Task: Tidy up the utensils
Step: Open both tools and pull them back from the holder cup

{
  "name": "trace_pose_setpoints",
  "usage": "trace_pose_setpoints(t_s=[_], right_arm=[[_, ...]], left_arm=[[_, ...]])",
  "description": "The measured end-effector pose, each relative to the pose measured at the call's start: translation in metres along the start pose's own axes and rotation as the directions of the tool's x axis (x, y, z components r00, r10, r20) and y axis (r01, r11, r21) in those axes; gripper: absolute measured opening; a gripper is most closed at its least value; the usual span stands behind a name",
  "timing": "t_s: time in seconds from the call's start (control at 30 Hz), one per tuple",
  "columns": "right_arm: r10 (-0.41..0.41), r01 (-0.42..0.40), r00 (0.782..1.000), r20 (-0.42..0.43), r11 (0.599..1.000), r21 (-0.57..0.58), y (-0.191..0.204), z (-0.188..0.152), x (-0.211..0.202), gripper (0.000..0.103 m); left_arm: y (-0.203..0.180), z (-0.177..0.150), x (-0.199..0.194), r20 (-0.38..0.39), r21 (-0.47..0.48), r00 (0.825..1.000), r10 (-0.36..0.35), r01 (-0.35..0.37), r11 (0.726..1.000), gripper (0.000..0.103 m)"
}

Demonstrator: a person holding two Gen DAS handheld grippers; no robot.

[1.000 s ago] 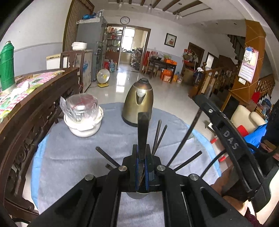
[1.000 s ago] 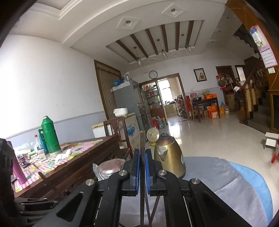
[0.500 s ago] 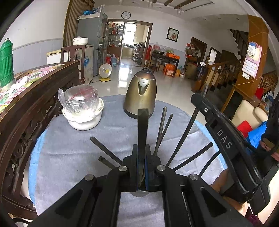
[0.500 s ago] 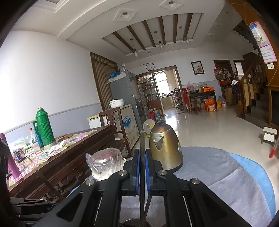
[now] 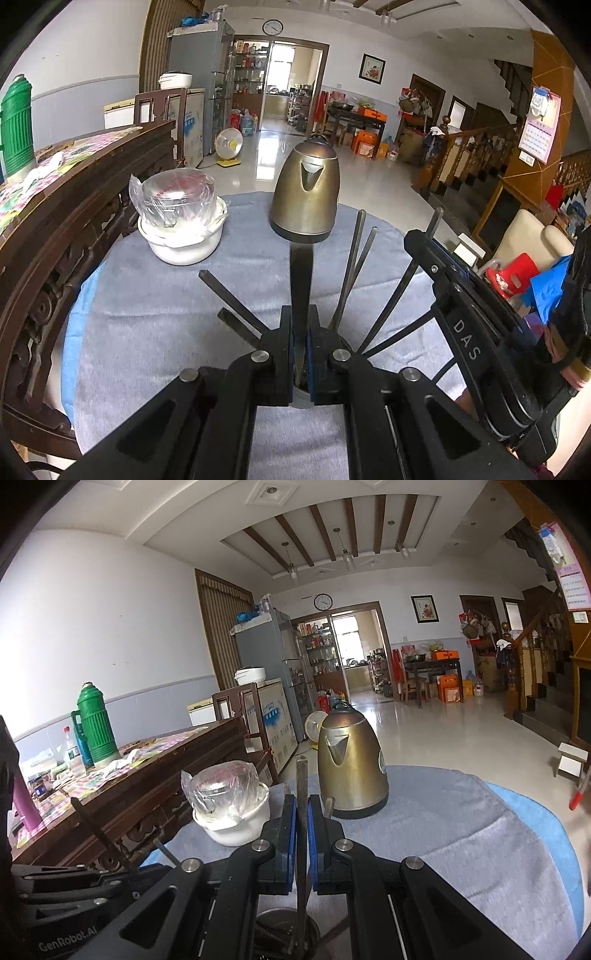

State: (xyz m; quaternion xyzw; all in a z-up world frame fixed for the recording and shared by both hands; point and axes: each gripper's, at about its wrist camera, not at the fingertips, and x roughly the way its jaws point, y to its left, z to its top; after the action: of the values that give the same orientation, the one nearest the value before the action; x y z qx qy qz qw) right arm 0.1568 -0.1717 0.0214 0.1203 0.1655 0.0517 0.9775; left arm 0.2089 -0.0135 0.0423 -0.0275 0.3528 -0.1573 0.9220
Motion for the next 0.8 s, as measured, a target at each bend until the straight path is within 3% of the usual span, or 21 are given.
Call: trace_pose_setpoints(t_s=[0.2,0.4,0.43,0.5,0.53,0.73,0.8], right_arm=[[0.012,-0.012,1.000,-0.016,1.000,0.018,-0.002,-0.002,-0.008,0.006],[0.074,-0.070,0.993,-0.087,0.996,0.048,-0.005,-0.003,-0.014,0.008],[0.085,-0.080,0.992,-0.096,0.995,0.059,-0.007,-0.003,-0.016,0.008],[0.110,-0.102,0.988,-0.113,0.992,0.076,-0.009,-0.002,-0.020,0.013],[0.119,-0.110,0.986,-0.116,0.991,0.082,-0.009,-0.001,-0.023,0.015],[0.139,-0.128,0.986,-0.094,0.986,0.111,-0.011,0.001,-0.046,0.039],[0.141,-0.132,0.987,-0.071,0.984,0.119,-0.010,0.003,-0.057,0.058]], left_arm=[[-0.002,-0.004,-0.001,-0.004,0.003,1.000,0.004,-0.004,1.000,0.006],[-0.004,-0.009,-0.008,-0.003,0.033,0.999,0.048,-0.047,0.998,0.010],[-0.003,-0.011,-0.011,0.000,0.038,0.999,0.054,-0.054,0.998,0.013],[-0.002,-0.015,-0.019,0.013,0.046,0.997,0.075,-0.076,0.996,0.043],[-0.001,-0.016,-0.022,0.022,0.048,0.996,0.085,-0.086,0.995,0.048],[-0.002,-0.030,-0.050,0.085,0.079,0.984,0.159,-0.166,0.983,0.067],[-0.001,-0.035,-0.058,0.094,0.079,0.979,0.183,-0.190,0.979,0.070]])
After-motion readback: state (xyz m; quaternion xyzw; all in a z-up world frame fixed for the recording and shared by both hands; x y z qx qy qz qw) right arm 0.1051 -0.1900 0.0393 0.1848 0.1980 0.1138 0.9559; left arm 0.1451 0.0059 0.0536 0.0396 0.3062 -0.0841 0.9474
